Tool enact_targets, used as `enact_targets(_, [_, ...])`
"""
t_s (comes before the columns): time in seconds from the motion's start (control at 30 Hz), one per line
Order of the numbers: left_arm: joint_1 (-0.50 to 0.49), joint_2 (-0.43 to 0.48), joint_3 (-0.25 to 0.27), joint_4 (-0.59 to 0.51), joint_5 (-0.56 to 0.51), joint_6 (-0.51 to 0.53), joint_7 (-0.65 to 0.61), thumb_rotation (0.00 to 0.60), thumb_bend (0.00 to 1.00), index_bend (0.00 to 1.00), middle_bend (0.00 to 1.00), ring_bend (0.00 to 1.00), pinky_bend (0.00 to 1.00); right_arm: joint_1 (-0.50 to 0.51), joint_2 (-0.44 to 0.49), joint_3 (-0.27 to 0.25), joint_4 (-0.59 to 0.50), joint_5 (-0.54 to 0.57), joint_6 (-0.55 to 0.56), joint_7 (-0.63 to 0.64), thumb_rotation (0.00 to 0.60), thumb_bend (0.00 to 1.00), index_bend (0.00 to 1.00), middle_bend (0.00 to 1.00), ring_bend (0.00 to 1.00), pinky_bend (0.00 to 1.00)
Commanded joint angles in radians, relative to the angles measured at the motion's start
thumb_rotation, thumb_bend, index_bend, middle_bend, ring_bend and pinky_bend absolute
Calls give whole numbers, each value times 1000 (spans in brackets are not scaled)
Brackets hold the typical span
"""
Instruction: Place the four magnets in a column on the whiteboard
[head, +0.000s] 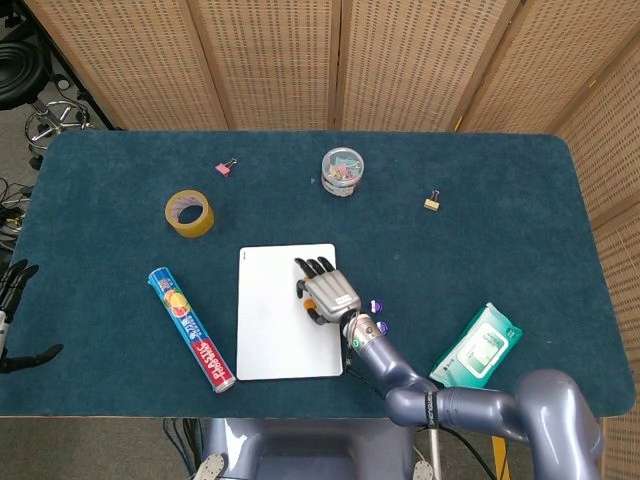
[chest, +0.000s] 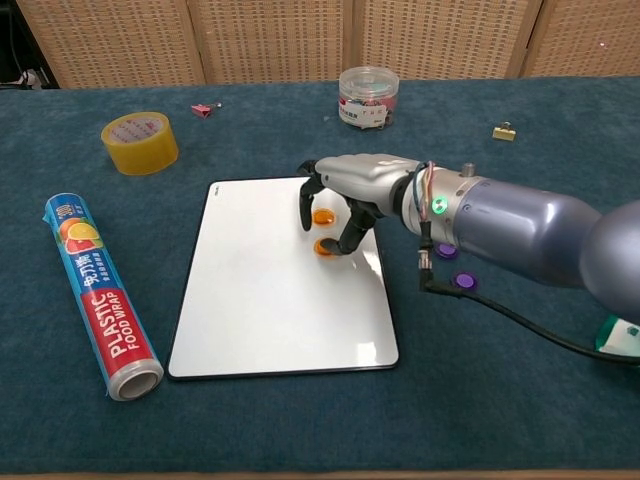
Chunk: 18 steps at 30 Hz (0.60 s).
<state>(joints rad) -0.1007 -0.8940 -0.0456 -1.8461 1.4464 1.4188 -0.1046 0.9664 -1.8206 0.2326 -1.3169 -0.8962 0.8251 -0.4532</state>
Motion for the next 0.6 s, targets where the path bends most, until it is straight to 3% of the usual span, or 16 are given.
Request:
enact_targets(0.03, [-1,0,-1,0,-1,-1,0,600,0,0,0,0,0,-10,32,-3,-37,-26,19,6,600,439,380,0,0,0])
enact_targets(0.17, [-1,0,1,-1,0,-2,6,600,0,0,0,0,0,-28,94,-30,-97,-30,40,-30,600,431,329,0,0,0])
enact_targets(0.3, [-1,-2,2,-1,3,-1,15,600,0,0,0,0,0,-50,137,-54,-139,1,67,-71,600,261,260,0,0,0])
enact_targets(0.6, [-4,-9,7,-7,11,-3,38,600,0,0,0,0,0,-109,186,-101,-137,-22,90,-32,600,225,315,0,0,0])
